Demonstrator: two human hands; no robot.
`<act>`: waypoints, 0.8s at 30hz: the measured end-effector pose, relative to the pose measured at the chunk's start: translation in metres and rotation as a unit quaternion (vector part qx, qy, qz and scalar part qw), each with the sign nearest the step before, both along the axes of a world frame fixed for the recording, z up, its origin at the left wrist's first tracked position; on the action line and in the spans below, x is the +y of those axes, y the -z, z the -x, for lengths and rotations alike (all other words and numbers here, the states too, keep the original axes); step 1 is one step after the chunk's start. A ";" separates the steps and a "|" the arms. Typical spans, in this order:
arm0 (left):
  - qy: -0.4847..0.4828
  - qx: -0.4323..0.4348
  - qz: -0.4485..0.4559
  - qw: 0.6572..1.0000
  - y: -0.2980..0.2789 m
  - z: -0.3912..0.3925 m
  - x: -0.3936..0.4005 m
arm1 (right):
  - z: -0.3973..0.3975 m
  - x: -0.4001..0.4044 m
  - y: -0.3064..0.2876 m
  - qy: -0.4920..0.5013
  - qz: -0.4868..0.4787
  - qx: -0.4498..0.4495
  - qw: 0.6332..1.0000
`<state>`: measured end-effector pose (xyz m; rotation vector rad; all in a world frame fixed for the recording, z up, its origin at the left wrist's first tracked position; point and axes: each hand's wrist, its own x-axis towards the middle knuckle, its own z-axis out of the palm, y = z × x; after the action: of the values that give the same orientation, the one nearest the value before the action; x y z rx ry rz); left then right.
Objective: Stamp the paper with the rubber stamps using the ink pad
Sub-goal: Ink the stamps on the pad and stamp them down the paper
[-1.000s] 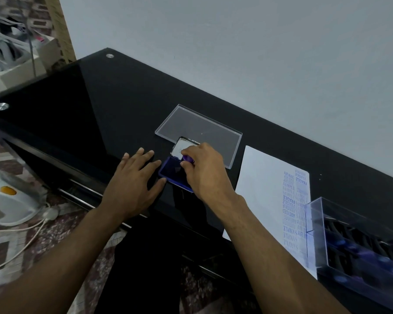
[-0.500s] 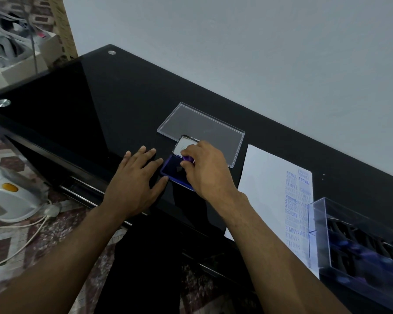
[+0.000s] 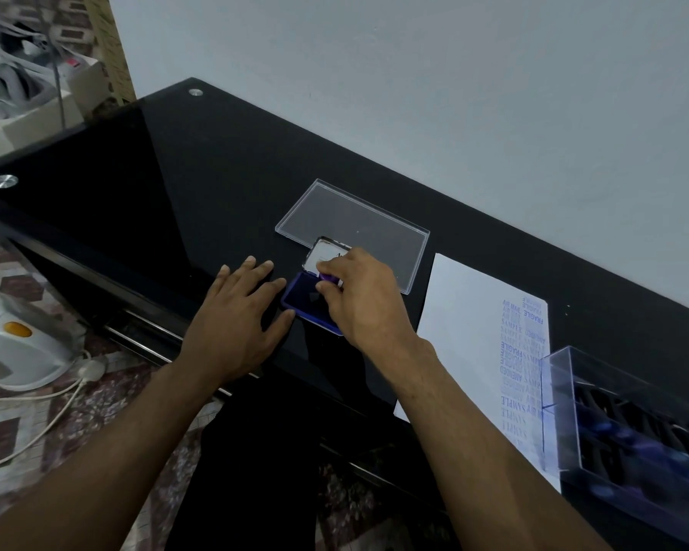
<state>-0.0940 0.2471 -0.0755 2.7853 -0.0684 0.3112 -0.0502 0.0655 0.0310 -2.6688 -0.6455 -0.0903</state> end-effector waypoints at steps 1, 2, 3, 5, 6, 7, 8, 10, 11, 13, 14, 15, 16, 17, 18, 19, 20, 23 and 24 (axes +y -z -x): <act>0.000 -0.001 -0.001 1.000 0.000 0.000 0.000 | 0.000 0.000 0.000 -0.001 -0.003 -0.001 1.000; 0.000 -0.002 -0.001 1.000 0.001 0.000 0.000 | 0.000 -0.001 0.000 -0.001 -0.004 0.000 1.000; 0.000 -0.003 -0.002 1.000 0.001 0.000 0.000 | 0.000 -0.001 0.000 -0.002 -0.003 0.002 1.000; 0.000 -0.004 -0.002 1.000 0.001 0.000 0.000 | -0.001 -0.001 -0.001 -0.003 -0.001 0.005 1.000; 0.000 -0.005 -0.001 1.000 0.000 0.001 0.000 | -0.002 -0.001 -0.001 -0.003 0.001 0.008 1.000; 0.000 -0.007 0.001 1.000 0.000 0.001 0.000 | -0.002 -0.001 -0.001 -0.004 0.005 0.011 1.000; 0.001 -0.007 0.001 1.000 -0.001 0.001 0.000 | -0.001 -0.001 -0.001 -0.004 0.008 0.013 1.000; 0.000 -0.006 -0.001 1.000 -0.001 0.001 -0.001 | -0.001 -0.002 -0.002 -0.006 0.006 0.018 1.000; 0.000 -0.006 -0.003 1.000 0.000 0.001 0.000 | -0.001 -0.002 -0.002 -0.006 0.005 0.019 1.000; 0.001 -0.006 -0.004 1.000 0.000 0.001 0.000 | 0.000 -0.002 -0.003 -0.007 0.005 0.019 1.000; 0.001 -0.006 -0.004 1.000 0.000 0.000 0.001 | 0.000 -0.002 -0.003 -0.008 0.006 0.021 1.000; 0.002 -0.005 -0.004 1.000 0.000 0.001 0.000 | 0.000 -0.002 -0.003 -0.008 0.004 0.022 1.000; 0.002 -0.004 -0.004 1.000 0.000 0.001 0.000 | 0.001 -0.002 -0.003 -0.008 0.001 0.021 1.000; 0.002 -0.004 -0.002 1.000 0.000 0.000 0.000 | 0.001 -0.002 -0.002 -0.008 -0.001 0.018 1.000; 0.001 -0.003 -0.002 1.000 0.000 0.000 0.000 | 0.001 -0.002 -0.002 -0.007 -0.002 0.018 1.000; 0.001 -0.002 -0.002 1.000 0.000 0.000 0.000 | 0.001 -0.002 -0.002 -0.007 -0.001 0.020 1.000; 0.001 -0.003 -0.002 1.000 0.000 0.000 0.000 | 0.001 -0.002 -0.001 -0.006 0.000 0.021 1.000; 0.003 -0.004 -0.001 1.000 0.001 0.000 0.001 | 0.001 -0.003 0.000 -0.005 -0.001 0.020 1.000; 0.003 -0.005 0.000 1.000 0.001 0.000 0.001 | 0.001 -0.003 0.001 -0.005 -0.003 0.016 1.000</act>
<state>-0.0942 0.2482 -0.0768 2.7841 -0.0804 0.3231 -0.0509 0.0628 0.0305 -2.6551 -0.6480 -0.0457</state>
